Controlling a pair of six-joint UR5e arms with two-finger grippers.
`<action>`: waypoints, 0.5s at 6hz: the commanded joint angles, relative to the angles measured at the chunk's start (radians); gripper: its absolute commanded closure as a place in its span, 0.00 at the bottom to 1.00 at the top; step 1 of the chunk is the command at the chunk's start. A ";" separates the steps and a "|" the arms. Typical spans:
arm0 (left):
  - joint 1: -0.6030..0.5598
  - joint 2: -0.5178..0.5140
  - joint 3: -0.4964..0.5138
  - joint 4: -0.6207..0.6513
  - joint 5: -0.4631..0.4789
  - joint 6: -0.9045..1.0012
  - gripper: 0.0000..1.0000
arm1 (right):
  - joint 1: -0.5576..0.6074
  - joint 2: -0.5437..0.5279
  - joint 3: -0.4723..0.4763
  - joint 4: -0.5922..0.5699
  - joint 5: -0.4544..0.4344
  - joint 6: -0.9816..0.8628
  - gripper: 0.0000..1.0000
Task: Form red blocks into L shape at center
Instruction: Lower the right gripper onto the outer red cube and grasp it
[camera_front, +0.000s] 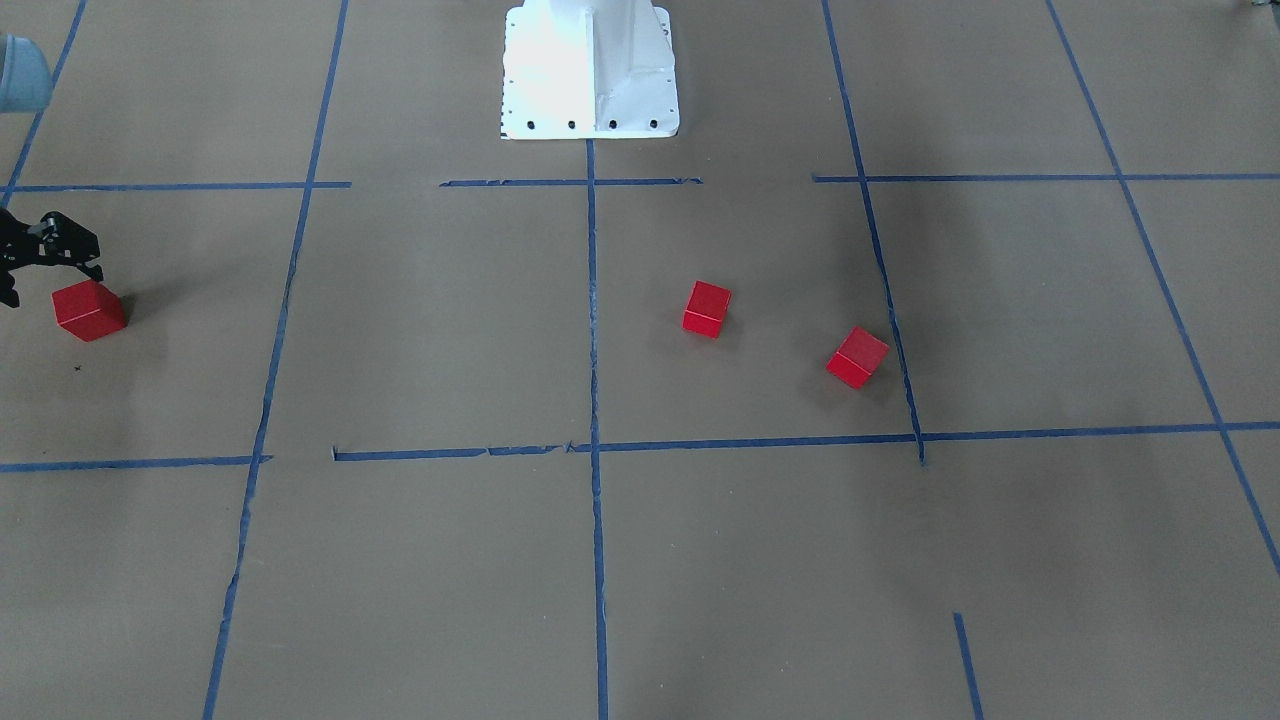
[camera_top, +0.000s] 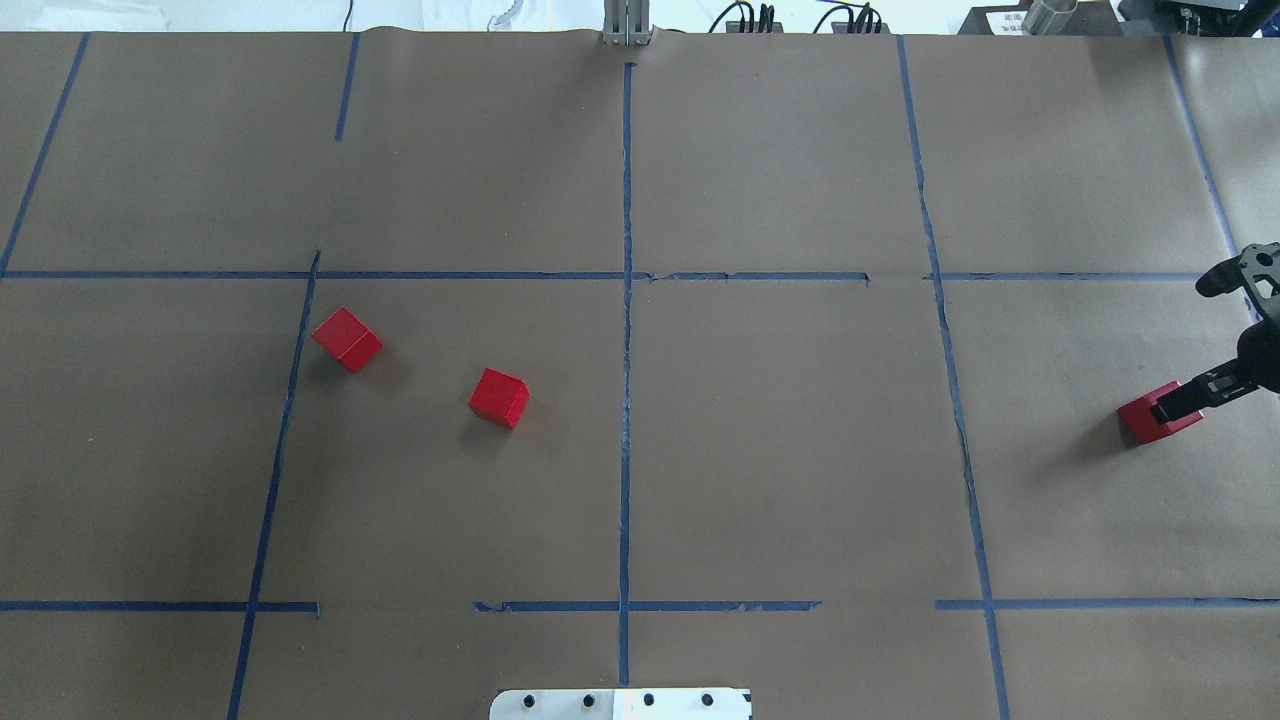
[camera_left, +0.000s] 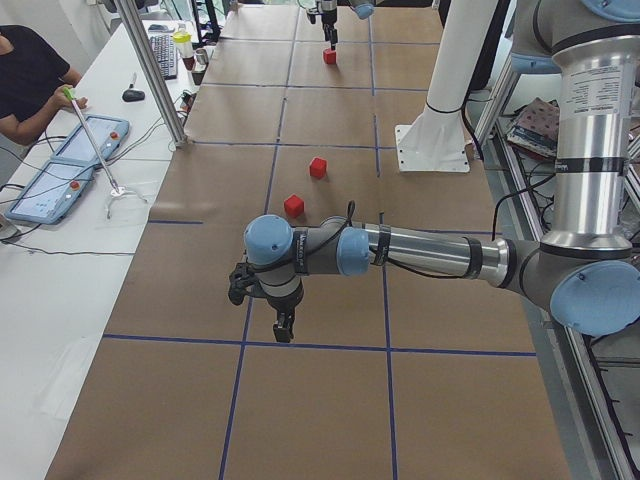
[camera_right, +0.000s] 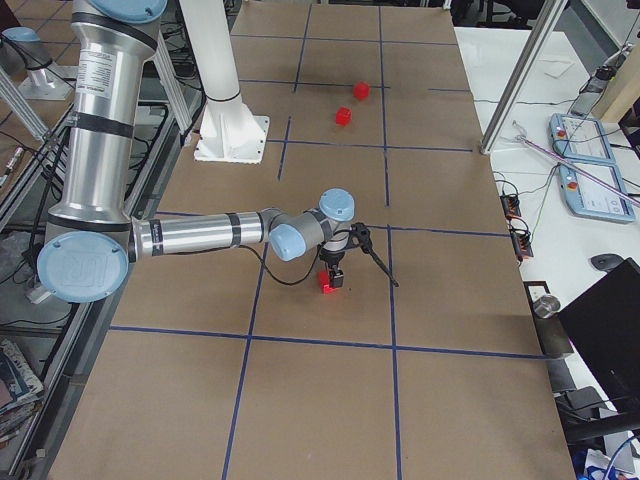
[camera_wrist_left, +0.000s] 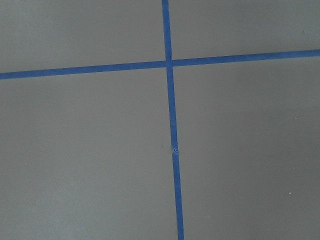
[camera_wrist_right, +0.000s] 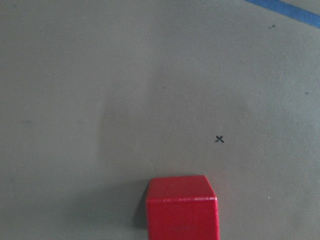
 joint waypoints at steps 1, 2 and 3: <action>0.000 0.000 0.000 0.000 0.000 0.000 0.00 | -0.031 0.050 -0.070 0.001 -0.002 0.000 0.01; 0.000 0.000 0.000 0.000 0.000 0.000 0.00 | -0.044 0.055 -0.081 0.001 0.000 0.000 0.01; 0.000 0.000 0.000 0.000 0.000 0.000 0.00 | -0.057 0.055 -0.089 0.001 0.000 0.000 0.01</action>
